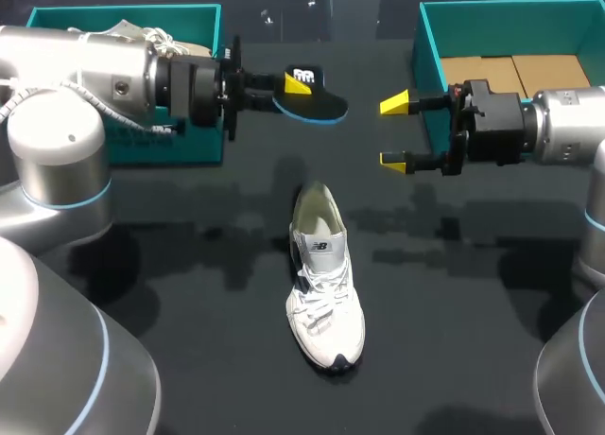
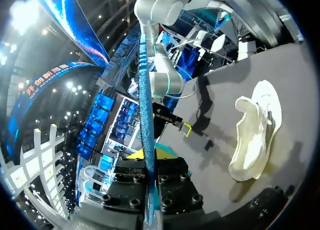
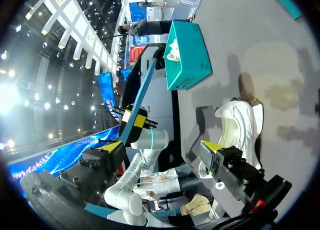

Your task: Take the shoe out of the shoebox, open the shoe tongue, remove and reinsert the insole, then place the shoe into the shoebox

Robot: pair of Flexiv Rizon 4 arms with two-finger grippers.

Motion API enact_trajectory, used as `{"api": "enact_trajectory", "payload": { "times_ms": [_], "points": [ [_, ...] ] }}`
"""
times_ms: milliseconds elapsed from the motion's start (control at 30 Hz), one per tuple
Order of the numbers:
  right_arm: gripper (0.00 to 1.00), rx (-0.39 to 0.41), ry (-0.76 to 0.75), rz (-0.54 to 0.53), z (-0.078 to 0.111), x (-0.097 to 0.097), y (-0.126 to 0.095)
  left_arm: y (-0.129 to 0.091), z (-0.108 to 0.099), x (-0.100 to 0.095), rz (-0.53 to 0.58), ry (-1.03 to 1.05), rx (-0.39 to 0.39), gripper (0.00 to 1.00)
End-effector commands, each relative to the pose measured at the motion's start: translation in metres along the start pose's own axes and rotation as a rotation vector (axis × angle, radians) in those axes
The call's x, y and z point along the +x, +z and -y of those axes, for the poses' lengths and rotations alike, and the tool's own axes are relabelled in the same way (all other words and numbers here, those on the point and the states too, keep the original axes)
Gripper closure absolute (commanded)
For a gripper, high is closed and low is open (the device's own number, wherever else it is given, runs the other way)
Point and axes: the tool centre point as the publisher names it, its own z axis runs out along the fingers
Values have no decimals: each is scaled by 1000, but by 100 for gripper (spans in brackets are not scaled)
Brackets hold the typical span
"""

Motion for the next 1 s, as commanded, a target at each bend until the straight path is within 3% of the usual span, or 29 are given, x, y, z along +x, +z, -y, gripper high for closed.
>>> {"api": "enact_trajectory", "payload": {
  "times_ms": [33,433,733,800,900,1000],
  "points": [
    [0,-2,0,1,0,0,1,1,-4,4,7,88,-4,100],
    [0,22,-52,30,-3,11,12,13,-20,11,70,346,-68,100],
    [0,56,-76,44,2,14,24,23,-30,12,71,402,-41,100],
    [3,45,-82,44,3,13,26,24,-32,13,69,409,-36,100],
    [27,44,-86,35,4,11,30,27,-35,14,68,429,-26,100],
    [27,50,-86,30,4,10,35,29,-35,15,66,445,-14,100]
  ]
}}
